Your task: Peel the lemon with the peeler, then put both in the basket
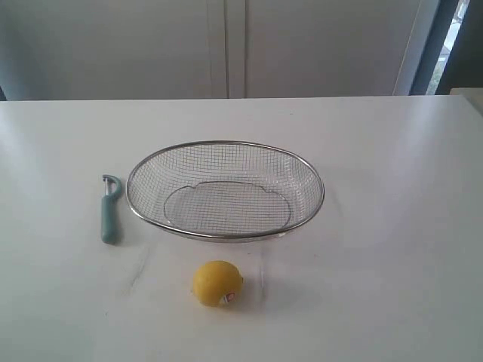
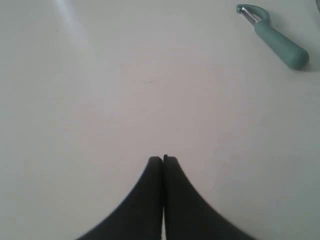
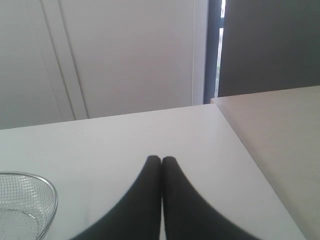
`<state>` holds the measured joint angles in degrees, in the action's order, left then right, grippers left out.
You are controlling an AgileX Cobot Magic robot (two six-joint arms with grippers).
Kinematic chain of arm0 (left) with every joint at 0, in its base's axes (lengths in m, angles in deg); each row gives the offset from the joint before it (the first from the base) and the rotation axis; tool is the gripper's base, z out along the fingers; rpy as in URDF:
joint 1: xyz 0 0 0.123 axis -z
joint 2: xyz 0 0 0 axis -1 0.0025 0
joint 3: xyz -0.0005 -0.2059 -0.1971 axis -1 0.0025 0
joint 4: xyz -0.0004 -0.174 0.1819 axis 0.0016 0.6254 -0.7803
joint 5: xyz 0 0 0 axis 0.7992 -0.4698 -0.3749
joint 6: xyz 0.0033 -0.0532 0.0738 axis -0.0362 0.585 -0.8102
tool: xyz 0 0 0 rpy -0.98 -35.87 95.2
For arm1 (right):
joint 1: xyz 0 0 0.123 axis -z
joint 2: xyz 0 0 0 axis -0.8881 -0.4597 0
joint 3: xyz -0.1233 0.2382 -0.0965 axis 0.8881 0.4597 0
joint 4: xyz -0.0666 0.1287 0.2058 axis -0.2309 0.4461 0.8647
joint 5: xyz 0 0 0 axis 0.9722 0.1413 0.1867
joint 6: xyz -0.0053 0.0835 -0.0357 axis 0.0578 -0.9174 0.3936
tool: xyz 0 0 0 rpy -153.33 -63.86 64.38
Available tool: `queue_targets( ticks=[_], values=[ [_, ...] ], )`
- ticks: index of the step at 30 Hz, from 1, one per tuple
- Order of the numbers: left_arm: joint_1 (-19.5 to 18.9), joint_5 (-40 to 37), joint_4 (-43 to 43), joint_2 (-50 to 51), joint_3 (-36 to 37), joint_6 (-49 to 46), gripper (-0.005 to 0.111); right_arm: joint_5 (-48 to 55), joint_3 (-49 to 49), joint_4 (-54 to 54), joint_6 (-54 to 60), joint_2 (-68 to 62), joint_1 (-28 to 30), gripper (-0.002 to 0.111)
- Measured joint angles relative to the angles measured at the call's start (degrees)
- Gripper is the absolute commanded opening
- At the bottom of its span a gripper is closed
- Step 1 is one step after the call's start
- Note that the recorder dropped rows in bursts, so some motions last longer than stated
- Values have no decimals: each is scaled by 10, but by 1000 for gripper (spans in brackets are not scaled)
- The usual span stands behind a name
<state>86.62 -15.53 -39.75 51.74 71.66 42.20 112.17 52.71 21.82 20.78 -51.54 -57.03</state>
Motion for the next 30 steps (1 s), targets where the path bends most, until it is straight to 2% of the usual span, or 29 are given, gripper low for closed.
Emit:
queue_targets(
  ticks=[6, 18, 30],
  values=[
    [0, 0, 0, 0, 0, 0, 0, 36, -40, 4, 0, -69, 0, 0],
    [0, 0, 0, 0, 0, 0, 0, 121, -145, 81, 0, -223, 0, 0],
    [0, 0, 0, 0, 0, 0, 0, 197, -245, 161, 75, -365, 0, 0]
  ],
)
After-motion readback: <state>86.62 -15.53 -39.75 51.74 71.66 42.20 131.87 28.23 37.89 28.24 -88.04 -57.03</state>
